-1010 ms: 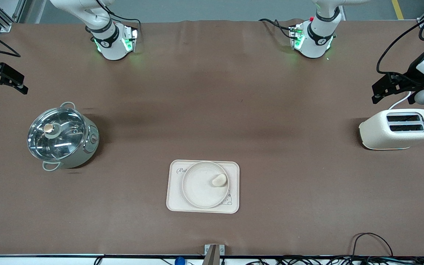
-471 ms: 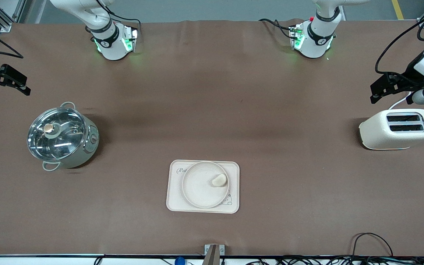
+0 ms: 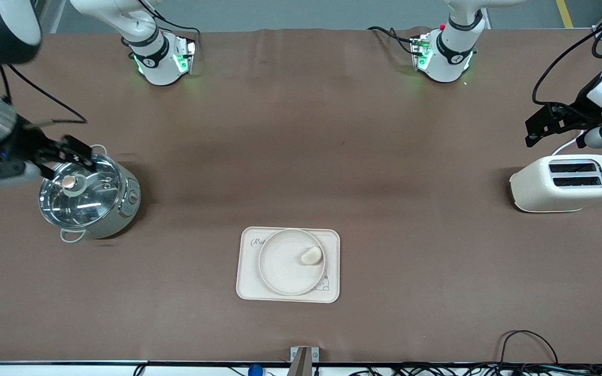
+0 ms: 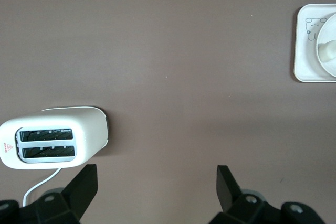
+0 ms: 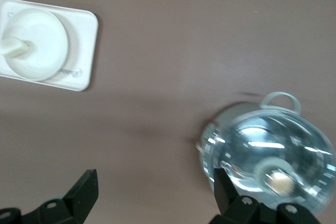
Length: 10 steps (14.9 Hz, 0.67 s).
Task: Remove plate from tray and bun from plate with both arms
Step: 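Reach the right gripper down to the white plate rim on the tray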
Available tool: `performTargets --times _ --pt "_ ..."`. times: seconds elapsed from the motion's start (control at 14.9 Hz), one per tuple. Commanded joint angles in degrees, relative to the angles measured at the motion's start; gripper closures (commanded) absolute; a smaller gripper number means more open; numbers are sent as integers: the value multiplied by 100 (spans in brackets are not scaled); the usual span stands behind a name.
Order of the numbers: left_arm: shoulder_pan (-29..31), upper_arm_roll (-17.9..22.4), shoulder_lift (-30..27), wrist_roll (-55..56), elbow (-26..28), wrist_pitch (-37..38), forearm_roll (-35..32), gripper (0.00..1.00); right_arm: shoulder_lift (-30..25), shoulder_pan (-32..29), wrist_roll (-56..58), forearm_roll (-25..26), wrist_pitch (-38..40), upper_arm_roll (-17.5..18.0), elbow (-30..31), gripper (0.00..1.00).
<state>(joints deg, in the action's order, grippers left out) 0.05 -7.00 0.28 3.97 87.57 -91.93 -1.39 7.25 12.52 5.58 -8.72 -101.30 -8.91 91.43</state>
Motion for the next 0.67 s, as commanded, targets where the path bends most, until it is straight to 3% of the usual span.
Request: performTargets --times 0.0,0.2,0.47,0.61 --pt "13 -12 51 -28 -126 78 16 0 854 266 -485 -245 -292 -32 -599 19" --pt "21 -12 51 -36 -118 78 16 0 1383 584 -699 -349 -583 -32 -802 30" --pt "22 -12 51 -36 -118 78 16 0 1910 795 -646 -1078 -1173 -23 -802 34" --pt "13 -12 51 -36 -118 78 16 0 2069 970 -637 -1220 -1191 -23 -802 40"
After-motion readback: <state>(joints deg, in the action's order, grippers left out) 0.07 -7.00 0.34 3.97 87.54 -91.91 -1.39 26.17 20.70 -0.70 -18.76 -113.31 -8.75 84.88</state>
